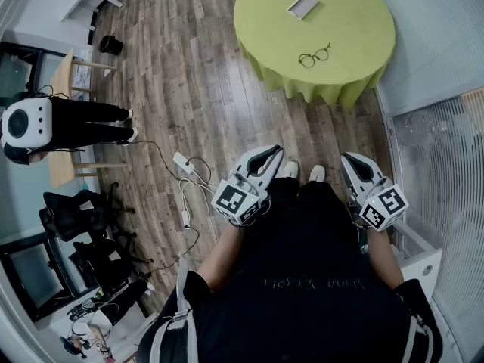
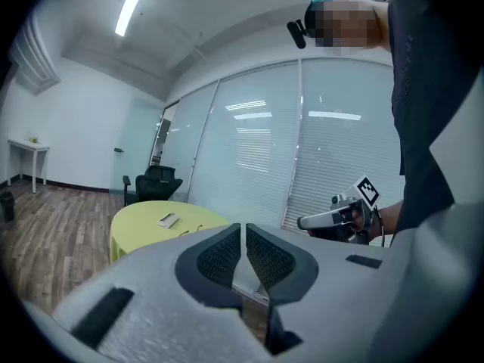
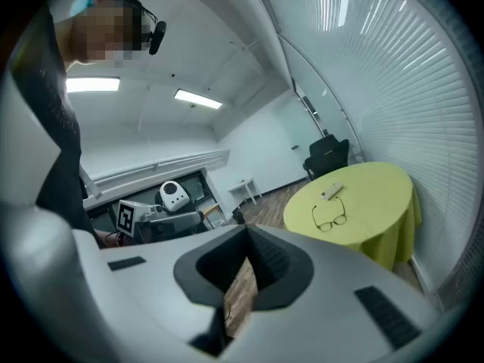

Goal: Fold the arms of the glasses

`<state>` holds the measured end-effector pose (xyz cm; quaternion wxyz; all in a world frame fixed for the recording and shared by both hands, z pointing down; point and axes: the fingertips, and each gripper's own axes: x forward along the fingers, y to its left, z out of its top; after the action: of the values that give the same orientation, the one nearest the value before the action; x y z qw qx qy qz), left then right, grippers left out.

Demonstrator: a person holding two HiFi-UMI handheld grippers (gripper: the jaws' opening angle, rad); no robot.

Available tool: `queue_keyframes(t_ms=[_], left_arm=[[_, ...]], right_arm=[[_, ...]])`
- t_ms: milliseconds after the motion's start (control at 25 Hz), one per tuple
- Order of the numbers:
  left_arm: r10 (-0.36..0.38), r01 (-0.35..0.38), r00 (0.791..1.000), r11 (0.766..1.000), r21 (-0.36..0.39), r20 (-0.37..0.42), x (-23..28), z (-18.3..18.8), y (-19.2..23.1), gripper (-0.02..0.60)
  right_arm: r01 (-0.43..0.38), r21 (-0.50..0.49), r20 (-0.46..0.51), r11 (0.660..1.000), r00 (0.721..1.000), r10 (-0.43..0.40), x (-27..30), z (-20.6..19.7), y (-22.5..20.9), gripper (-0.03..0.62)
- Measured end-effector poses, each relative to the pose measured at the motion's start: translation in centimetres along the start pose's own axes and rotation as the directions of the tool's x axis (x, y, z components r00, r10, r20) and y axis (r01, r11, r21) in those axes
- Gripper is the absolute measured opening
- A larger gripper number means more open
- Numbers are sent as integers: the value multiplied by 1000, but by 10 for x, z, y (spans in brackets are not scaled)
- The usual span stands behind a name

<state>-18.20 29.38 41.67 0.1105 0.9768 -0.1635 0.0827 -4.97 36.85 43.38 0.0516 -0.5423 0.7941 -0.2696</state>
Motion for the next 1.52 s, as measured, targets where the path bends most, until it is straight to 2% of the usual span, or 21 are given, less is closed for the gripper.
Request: queue_keyframes(t_ms=[360,600,880,1280,1520], left_arm=[[4,-4,1000,1000,6,-1,16,7,-3,35],[-22,22,1000,1000,22,-20,34,7,-14,35],[-7,7,1000,1000,18,-9,47,15,-21,35],[-7,7,1000,1000,3,-8,57,8,-13,35],[-7,7,1000,1000,-4,-1,71,8,7,35]], right_arm=[[-29,-29,-14,999,999,29,3,3,-8,29],[-33,-40,25,999,999,34,-15,10,-16,31],[-44,30,49,999,998,42,-29,8,-34,31],[-59,53,16,997,998,58,-16,5,-42,31],[-40,60,-7,997,999,41,2,7,-54,31]])
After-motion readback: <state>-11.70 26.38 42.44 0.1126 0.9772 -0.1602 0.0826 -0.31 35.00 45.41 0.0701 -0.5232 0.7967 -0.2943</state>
